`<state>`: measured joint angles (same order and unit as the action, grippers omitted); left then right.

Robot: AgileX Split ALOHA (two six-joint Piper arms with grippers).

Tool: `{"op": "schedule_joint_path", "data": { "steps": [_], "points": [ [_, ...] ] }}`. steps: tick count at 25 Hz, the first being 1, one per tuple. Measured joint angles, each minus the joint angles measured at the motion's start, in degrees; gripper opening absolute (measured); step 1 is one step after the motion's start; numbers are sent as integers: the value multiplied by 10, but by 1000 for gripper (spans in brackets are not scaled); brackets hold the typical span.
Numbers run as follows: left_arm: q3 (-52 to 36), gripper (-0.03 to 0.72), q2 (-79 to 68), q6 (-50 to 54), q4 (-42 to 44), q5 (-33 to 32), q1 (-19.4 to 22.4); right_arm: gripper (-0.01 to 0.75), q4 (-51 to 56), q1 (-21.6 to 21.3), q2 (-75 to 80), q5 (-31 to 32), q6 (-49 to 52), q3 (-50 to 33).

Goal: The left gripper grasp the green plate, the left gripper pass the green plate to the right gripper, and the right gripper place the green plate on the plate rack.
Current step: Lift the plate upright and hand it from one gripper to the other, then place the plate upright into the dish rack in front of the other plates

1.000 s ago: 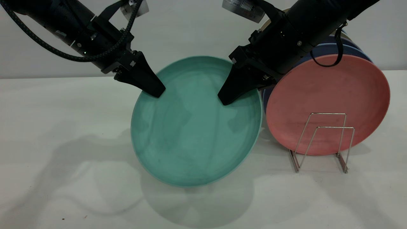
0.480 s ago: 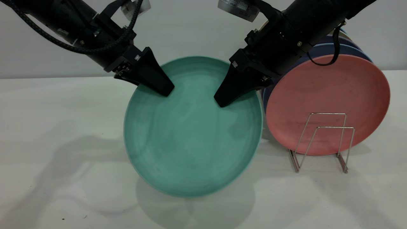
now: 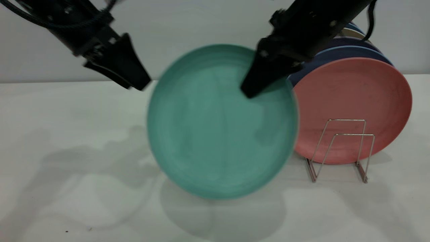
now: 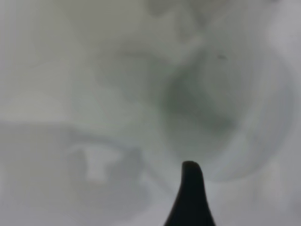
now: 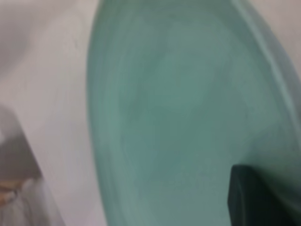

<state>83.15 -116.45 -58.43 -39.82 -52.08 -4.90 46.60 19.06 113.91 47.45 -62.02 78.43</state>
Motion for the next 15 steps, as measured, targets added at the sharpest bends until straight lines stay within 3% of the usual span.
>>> {"op": "schedule_joint_path", "data": {
  "steps": [9, 15],
  "points": [
    [0, 594, 20, 4, 17, -3, 39, 105, -58, -18, -18, 22, 4, 0],
    [0, 593, 20, 7, 20, -4, 44, 105, -147, -18, -95, -11, -37, 0]
  ]
}}
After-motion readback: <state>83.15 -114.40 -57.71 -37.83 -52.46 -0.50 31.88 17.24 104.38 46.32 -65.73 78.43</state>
